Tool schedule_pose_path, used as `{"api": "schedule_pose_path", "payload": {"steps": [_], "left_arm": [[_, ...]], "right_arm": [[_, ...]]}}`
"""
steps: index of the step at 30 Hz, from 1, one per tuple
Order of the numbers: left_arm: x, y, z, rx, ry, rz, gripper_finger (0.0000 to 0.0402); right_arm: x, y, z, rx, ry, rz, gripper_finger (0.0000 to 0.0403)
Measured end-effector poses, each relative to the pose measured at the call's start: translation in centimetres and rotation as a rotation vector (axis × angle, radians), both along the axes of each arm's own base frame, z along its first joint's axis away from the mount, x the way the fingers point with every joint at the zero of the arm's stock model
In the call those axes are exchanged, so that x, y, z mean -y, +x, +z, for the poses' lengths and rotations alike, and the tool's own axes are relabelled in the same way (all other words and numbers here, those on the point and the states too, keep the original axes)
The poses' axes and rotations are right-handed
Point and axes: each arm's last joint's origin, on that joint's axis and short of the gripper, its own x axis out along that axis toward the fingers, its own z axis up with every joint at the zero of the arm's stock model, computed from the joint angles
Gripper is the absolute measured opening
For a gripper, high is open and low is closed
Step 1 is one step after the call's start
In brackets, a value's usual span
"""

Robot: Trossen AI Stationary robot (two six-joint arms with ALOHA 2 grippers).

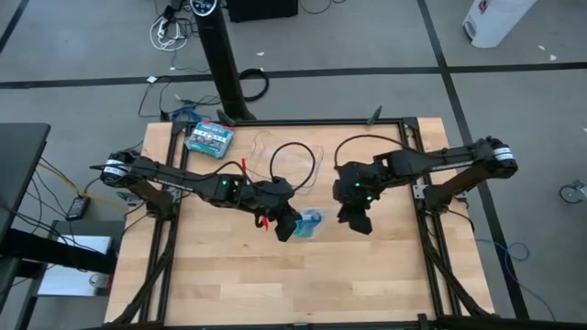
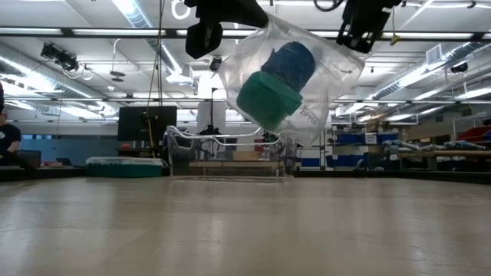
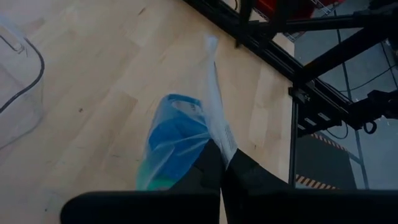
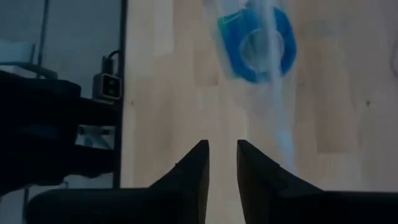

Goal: Roll bandage
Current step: Close the transparent zip bag

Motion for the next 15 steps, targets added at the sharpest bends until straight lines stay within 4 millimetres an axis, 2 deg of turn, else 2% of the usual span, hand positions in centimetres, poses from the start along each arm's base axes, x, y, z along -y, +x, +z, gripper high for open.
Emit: {"api": "schedule_pose_path", "payload": {"steps": [7, 15], "left_arm": [[0.0, 0.0, 0.0, 0.002, 0.011, -0.014, 0.0003], [0.0, 0.0, 0.0, 0.003, 0.014, -0.016, 0.0003]], "right_arm": [[0.6, -1.4, 1.9, 0.12, -0.115, -0.028, 0.0082], [0.8, 0.5, -0.3, 0.046, -0.164, 0.005, 0.0105]]}}
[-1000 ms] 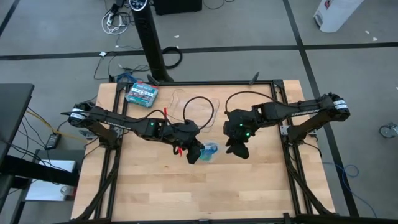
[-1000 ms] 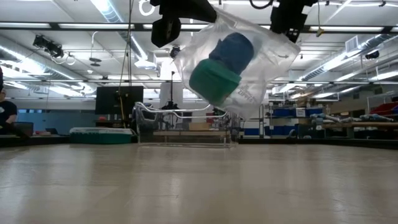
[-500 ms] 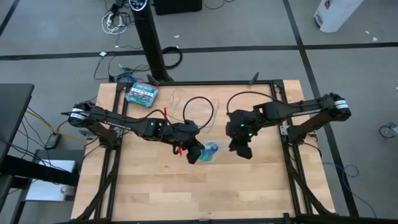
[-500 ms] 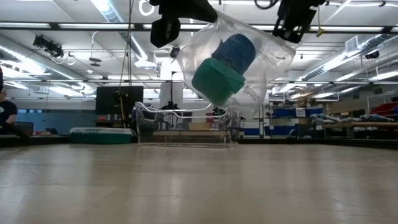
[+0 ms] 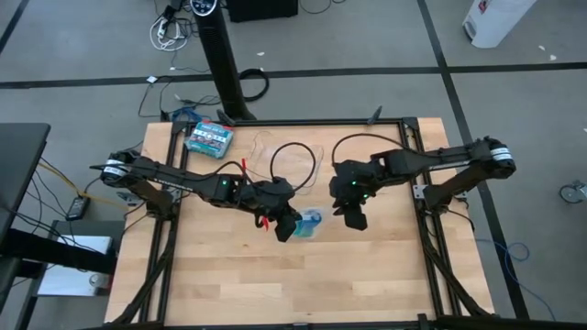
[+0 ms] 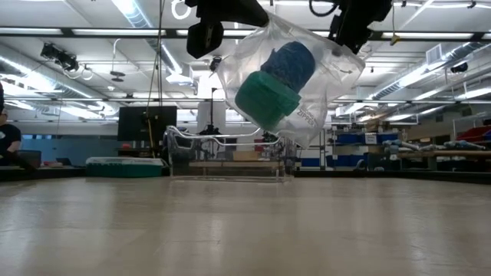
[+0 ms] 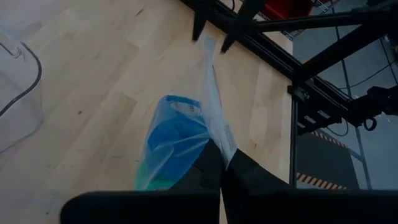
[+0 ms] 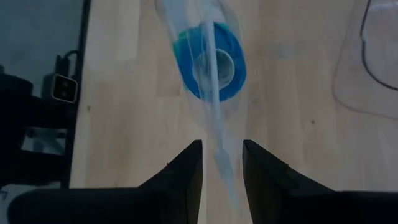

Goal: Roll bandage
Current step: Close the transparent zip bag

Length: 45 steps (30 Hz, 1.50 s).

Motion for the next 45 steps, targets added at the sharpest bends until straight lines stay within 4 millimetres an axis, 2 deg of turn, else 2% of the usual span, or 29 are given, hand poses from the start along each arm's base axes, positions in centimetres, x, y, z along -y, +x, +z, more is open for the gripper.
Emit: {"api": "schedule_pose_path", "payload": {"steps": [4, 7, 14, 39, 42, 45], "left_arm": [[0.0, 0.0, 0.0, 0.002, -0.004, 0.002, 0.0003], [0.0, 0.0, 0.0, 0.002, -0.005, 0.003, 0.0003], [0.0, 0.0, 0.0, 0.002, -0.004, 0.003, 0.0003], [0.0, 0.0, 0.0, 0.004, -0.002, 0.005, 0.0003], [0.0, 0.0, 0.0, 0.004, -0.004, 0.002, 0.0003], [0.0, 0.0, 0.1, 0.009, -0.005, 0.002, 0.0003]], "right_arm": [[-0.1, 0.7, -1.0, -0.04, -0.003, 0.005, 0.0106], [-0.1, 0.7, -1.1, -0.046, -0.006, 0.012, 0.0093], [0.0, 0.7, -1.2, -0.044, 0.022, 0.061, 0.0008], [0.2, -0.3, -2.0, -0.165, 0.06, 0.062, 0.0], [0.2, -0.2, -1.8, -0.134, 0.073, 0.045, 0.0013], [0.5, 0.0, -0.9, -0.064, 0.102, -0.004, 0.0046]]}}
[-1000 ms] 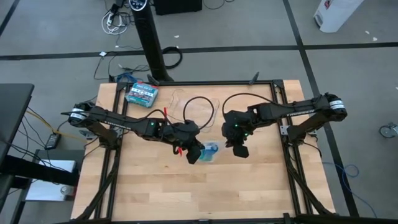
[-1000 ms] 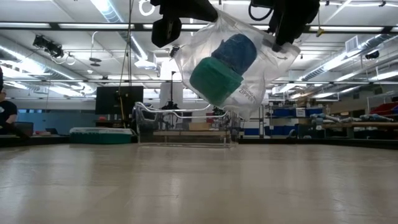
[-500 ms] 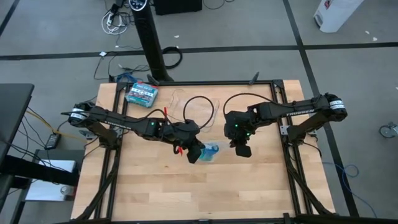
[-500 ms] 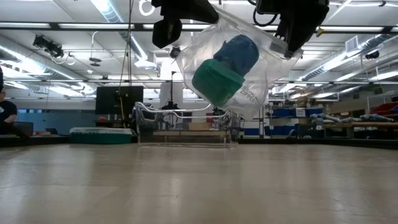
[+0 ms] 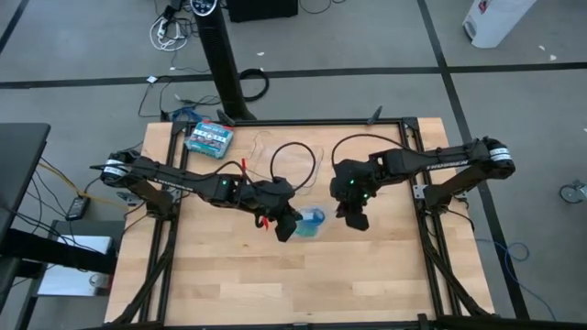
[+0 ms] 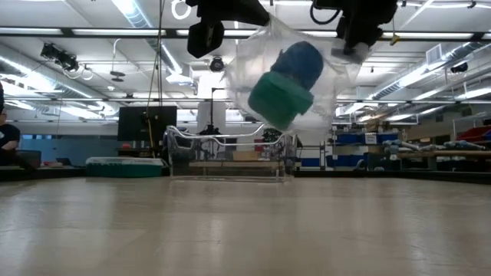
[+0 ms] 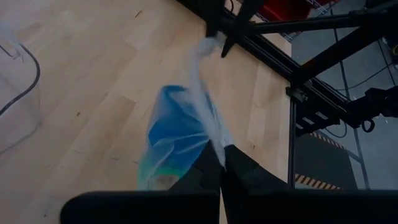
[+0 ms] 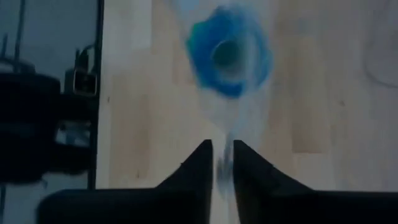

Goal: Roll bandage
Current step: Close the transparent zip bag, then put the transparent zip bag into the transparent bin

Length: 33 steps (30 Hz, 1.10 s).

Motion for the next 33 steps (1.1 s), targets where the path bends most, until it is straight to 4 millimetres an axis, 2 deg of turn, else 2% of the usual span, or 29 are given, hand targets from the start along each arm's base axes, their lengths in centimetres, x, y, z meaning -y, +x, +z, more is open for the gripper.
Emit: {"api": "schedule_pose_path", "payload": {"steps": [5, 8, 15, 23, 33], "left_arm": [[0.0, 0.0, 0.0, 0.0, 0.0, 0.0, 0.0003], [0.0, 0.0, 0.0, 0.001, 0.0, 0.001, 0.0003], [-0.5, 0.2, 0.2, 0.028, -0.024, 0.027, 0.0003], [-4.1, 1.2, 3.2, 0.307, -0.09, 0.146, 0.0003], [-10.2, 0.9, 3.0, 0.292, -0.079, 0.306, 0.0003]], "right_arm": [[1.2, -0.6, 0.8, 0.018, 0.013, -0.105, 0.011], [1.8, -1.2, 1.6, 0.045, 0.022, -0.146, 0.0135], [3.5, -3.3, 3.7, 0.123, -0.006, -0.274, 0.0145], [4.8, -6.3, 6.1, 0.24, -0.078, -0.441, 0.0136], [5.5, -9.4, 7.6, 0.297, -0.102, -0.564, 0.0133]]}}
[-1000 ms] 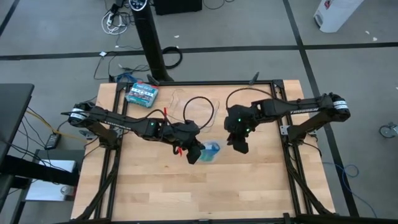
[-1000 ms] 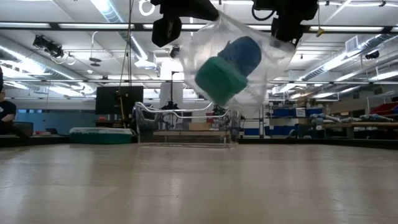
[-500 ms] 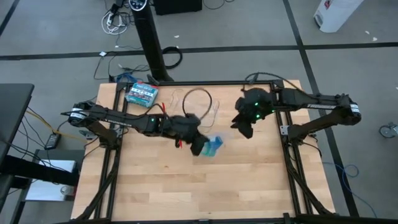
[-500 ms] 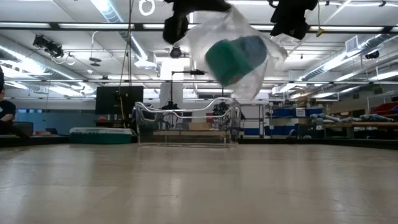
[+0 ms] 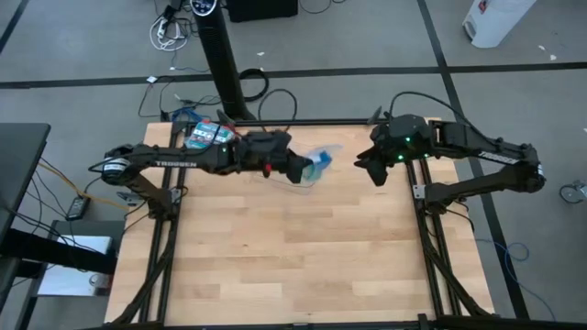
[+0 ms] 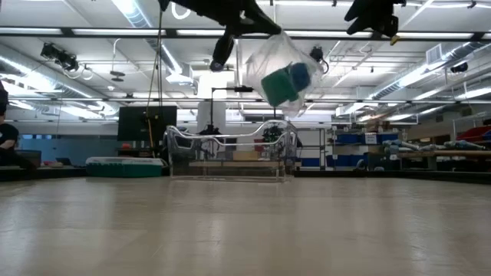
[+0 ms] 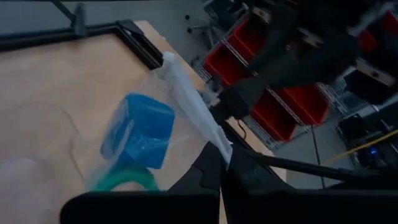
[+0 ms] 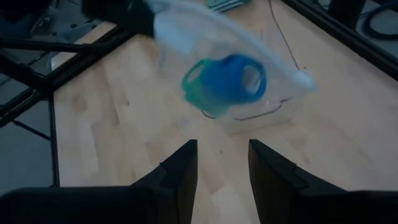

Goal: Roll bandage
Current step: Put the transparent zip bag into the transparent bin

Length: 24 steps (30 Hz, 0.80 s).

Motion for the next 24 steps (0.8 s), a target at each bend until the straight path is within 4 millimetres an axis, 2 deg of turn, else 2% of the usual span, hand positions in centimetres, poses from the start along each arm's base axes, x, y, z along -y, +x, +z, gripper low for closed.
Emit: {"api": "schedule_pose_path", "payload": {"steps": [5, 10, 15, 19, 24], "left_arm": [[-1.8, -0.4, -0.4, -0.047, 0.034, 0.006, 0.0003], [-3.0, -1.1, -1.5, -0.183, 0.082, -0.023, 0.0003], [-3.4, -2.3, -3.3, -0.398, 0.087, -0.071, 0.0003], [-3.6, -2.9, -3.9, -0.493, 0.102, -0.067, 0.0003], [-3.8, -3.7, -4.5, -0.615, 0.146, 0.029, 0.0003]], "right_arm": [[-0.1, -0.7, 0.0, -0.015, 0.021, -0.017, 0.0132], [-0.3, -1.0, 0.1, -0.011, 0.043, -0.029, 0.0132], [-0.3, -1.1, 0.2, -0.001, 0.055, -0.037, 0.0132], [-0.3, -1.1, 0.2, 0.004, 0.058, -0.035, 0.0132], [-0.3, -1.1, 0.3, 0.007, 0.056, -0.033, 0.0132]]}}
